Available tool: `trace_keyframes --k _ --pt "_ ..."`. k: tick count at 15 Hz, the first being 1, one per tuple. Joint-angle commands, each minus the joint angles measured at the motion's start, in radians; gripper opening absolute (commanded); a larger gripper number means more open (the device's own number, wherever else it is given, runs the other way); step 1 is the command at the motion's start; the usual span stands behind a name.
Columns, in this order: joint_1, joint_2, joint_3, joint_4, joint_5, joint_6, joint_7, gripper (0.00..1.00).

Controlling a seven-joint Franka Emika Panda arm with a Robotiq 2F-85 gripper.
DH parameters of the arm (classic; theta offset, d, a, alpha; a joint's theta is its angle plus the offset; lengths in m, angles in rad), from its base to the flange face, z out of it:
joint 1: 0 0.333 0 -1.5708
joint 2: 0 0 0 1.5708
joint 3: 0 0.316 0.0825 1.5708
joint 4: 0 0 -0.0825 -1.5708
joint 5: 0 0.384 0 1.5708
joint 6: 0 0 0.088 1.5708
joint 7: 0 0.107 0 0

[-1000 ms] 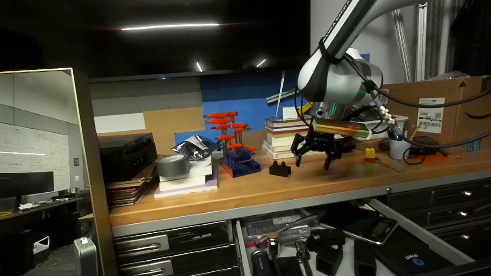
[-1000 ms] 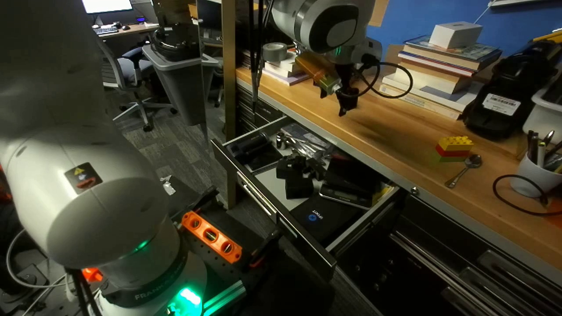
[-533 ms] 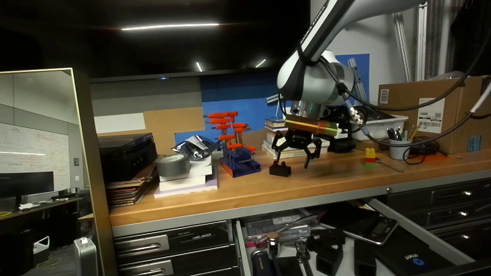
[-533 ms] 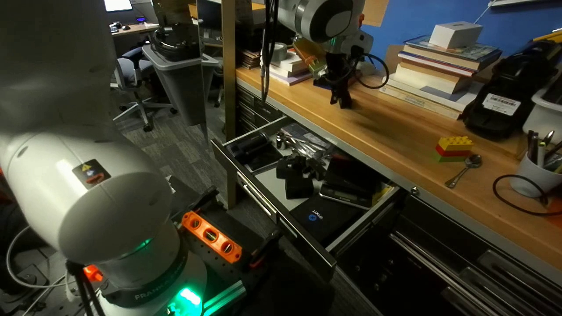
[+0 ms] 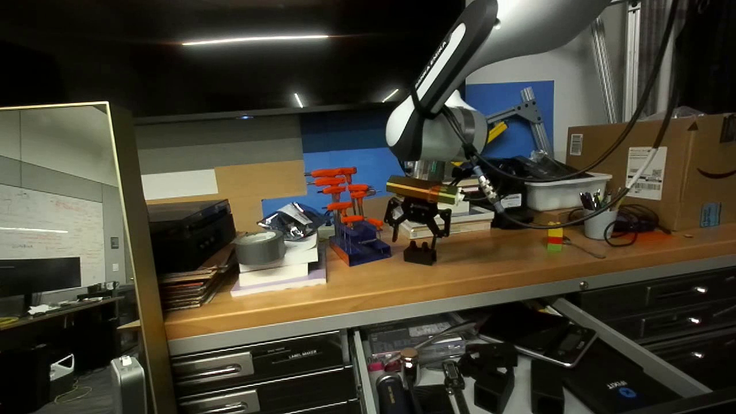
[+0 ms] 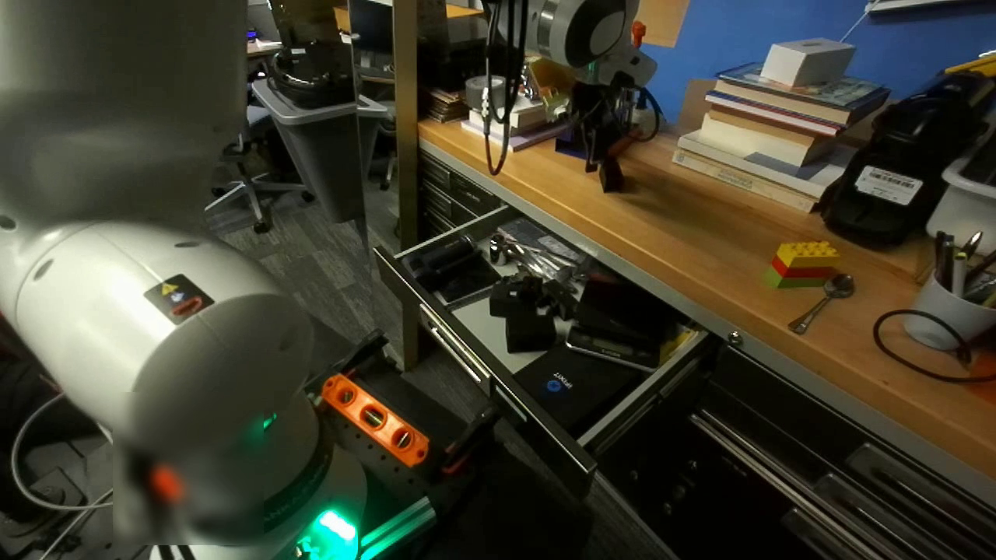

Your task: Put the black objects on the tabletop in the open drawer and then close the drawer

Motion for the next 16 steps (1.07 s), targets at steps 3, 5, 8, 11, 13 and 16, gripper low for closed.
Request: trace_keyframes --k 3,5,8,11,13,16 --pt "0.049 0.162 -0.068 0.23 -0.096 -0.117 0.199 1.0" --pt "0.053 0.201 -0.078 0.283 -0.115 -0.147 0.232 1.0" --pt "0.049 0.246 -0.085 0.348 -0.13 -0.19 0.255 1.0" --pt "0.043 0.276 -0.088 0.397 -0.135 -0.223 0.265 1.0" --pt "0.038 0.289 -0.089 0.421 -0.132 -0.239 0.264 1.0" --pt "0.026 0.311 -0.085 0.455 -0.124 -0.268 0.253 1.0"
